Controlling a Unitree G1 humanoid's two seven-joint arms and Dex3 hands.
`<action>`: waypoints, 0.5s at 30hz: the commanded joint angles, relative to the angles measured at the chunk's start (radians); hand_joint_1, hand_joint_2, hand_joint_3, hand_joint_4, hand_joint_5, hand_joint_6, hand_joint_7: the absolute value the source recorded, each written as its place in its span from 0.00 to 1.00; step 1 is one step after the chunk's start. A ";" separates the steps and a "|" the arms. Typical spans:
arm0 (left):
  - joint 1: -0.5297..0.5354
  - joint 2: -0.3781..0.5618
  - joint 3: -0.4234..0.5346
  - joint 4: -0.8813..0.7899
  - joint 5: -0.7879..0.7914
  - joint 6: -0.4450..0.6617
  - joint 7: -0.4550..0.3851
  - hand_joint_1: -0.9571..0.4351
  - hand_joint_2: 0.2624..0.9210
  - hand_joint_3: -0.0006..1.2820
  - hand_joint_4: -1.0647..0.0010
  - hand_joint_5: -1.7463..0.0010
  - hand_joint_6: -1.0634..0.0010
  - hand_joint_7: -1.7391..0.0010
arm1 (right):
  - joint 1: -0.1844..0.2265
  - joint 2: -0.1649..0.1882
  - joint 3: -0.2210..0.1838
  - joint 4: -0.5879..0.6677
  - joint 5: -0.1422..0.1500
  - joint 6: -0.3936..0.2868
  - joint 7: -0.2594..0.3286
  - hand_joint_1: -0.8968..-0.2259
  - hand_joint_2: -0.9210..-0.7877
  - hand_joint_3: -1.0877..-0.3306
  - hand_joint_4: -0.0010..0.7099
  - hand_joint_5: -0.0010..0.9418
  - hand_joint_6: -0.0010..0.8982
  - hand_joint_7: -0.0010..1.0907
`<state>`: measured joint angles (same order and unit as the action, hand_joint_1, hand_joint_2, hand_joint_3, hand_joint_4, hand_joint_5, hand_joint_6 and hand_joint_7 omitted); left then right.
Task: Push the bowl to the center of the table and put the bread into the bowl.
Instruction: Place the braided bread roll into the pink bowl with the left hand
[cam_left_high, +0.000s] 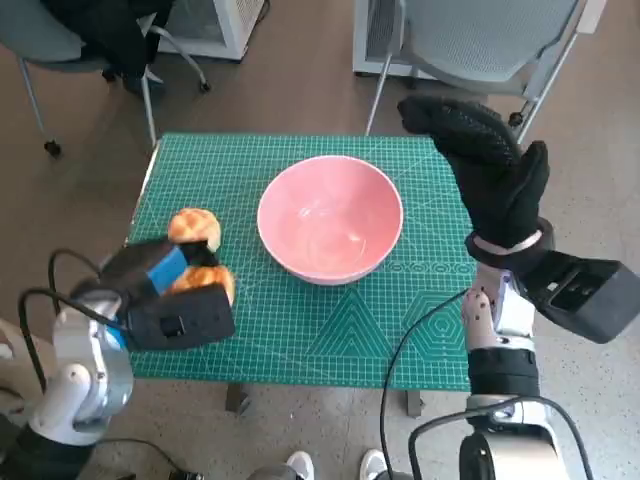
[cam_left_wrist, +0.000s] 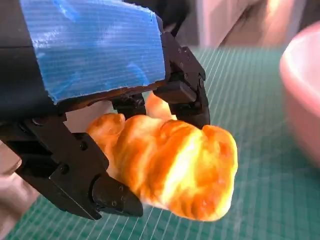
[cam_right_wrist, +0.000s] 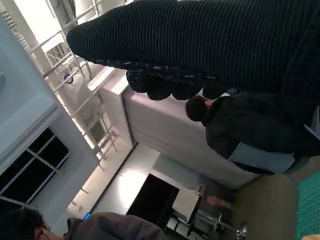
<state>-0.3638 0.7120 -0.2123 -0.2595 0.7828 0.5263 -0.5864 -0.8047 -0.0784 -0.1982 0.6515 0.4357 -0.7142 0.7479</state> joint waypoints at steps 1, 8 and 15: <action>-0.080 -0.006 0.027 -0.061 0.012 0.010 -0.015 0.69 0.87 0.14 0.31 0.27 0.31 0.47 | -0.002 -0.006 -0.005 0.018 0.007 -0.001 0.013 0.31 0.00 0.38 0.08 0.00 0.00 0.20; -0.224 -0.035 0.022 -0.118 0.028 0.003 -0.025 0.69 0.87 0.13 0.29 0.29 0.32 0.46 | 0.001 -0.001 -0.001 0.011 0.001 -0.005 0.011 0.31 0.00 0.37 0.07 0.00 0.00 0.20; -0.335 -0.077 0.000 -0.088 0.033 -0.033 -0.005 0.69 0.85 0.13 0.27 0.31 0.30 0.46 | 0.007 -0.003 0.000 0.005 0.003 -0.007 0.014 0.31 0.00 0.37 0.07 0.00 0.00 0.20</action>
<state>-0.6503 0.6539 -0.2004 -0.3613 0.8091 0.5103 -0.6006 -0.8084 -0.0771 -0.1968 0.6541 0.4354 -0.7215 0.7539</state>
